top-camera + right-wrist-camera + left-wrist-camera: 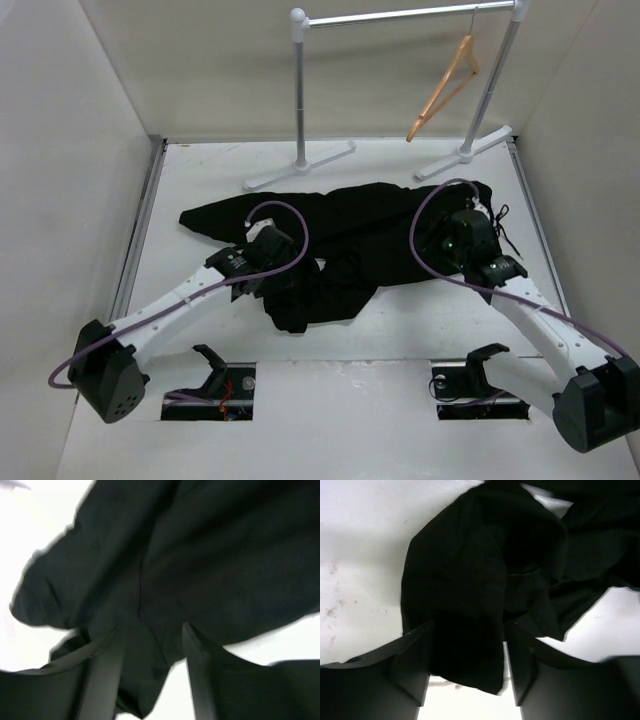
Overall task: Place the trousers on the hanger
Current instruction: Flatten out the trousers at the center of the board.
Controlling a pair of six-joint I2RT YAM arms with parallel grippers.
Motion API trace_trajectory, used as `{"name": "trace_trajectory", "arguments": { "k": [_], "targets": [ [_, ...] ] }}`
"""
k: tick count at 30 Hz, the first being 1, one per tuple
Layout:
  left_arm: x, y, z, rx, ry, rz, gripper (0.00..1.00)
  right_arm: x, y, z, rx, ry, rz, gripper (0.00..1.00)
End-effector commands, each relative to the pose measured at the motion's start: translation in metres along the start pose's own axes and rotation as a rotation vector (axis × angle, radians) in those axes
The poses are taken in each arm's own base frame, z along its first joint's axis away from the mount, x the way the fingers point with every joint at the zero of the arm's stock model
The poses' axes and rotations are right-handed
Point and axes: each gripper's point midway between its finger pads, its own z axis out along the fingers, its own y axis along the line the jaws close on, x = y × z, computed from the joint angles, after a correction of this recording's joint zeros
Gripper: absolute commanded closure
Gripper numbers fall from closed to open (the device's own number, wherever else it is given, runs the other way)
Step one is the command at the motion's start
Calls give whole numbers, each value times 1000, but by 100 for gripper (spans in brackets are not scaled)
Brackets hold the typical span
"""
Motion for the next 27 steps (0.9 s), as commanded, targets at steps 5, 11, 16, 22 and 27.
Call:
{"name": "trace_trajectory", "arguments": {
  "k": [5,11,16,22,27],
  "targets": [
    [-2,1,5,-14,-2,17,92,33,-22,-2,44,50,-12,39],
    [-40,101,-45,-191,-271,-383,99,38,-28,0,58,69,-24,39],
    [-17,158,-63,-298,-274,-729,62,43,-37,2,90,90,-36,36],
    [-68,184,-129,-398,-524,-759,43,44,-38,1,94,95,-63,34],
    [-136,156,-79,-291,-524,-714,38,41,-34,4,87,106,-83,67]
  ]
}}
